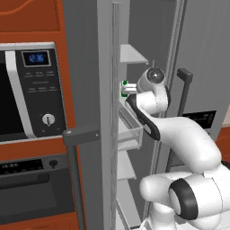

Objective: Take out the milk from the fridge and place it on the tray on the counter. Then take the sugar cube near the tray and place it in the tray.

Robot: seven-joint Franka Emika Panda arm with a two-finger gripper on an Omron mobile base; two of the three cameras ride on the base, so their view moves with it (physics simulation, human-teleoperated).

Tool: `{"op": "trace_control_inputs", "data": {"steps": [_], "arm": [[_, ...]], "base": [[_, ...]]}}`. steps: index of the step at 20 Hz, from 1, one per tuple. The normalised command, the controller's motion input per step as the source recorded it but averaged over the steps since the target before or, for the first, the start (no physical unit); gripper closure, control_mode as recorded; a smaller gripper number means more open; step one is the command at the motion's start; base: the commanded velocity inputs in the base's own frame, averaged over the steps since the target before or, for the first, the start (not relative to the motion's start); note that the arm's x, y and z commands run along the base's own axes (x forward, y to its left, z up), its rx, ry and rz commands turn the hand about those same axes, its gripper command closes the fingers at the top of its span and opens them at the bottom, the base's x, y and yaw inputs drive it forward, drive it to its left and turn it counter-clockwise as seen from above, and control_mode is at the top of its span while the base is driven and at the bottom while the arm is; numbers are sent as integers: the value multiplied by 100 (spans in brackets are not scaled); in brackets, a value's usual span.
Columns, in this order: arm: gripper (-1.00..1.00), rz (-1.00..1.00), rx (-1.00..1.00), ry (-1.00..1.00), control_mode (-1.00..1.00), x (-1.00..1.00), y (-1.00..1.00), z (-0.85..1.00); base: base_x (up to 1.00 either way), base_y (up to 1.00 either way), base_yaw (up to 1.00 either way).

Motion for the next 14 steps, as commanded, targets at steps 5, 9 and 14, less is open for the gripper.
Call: {"op": "trace_control_inputs", "data": {"steps": [5, 9, 14], "arm": [[-100, 0, 0, -9, -100, 31, -1, -10], [-100, 0, 0, -3, -100, 39, 0, -5], [-100, 0, 0, 0, -100, 28, -2, -3]], "base": [[0, 0, 0], [0, 0, 0], [0, 0, 0]]}}
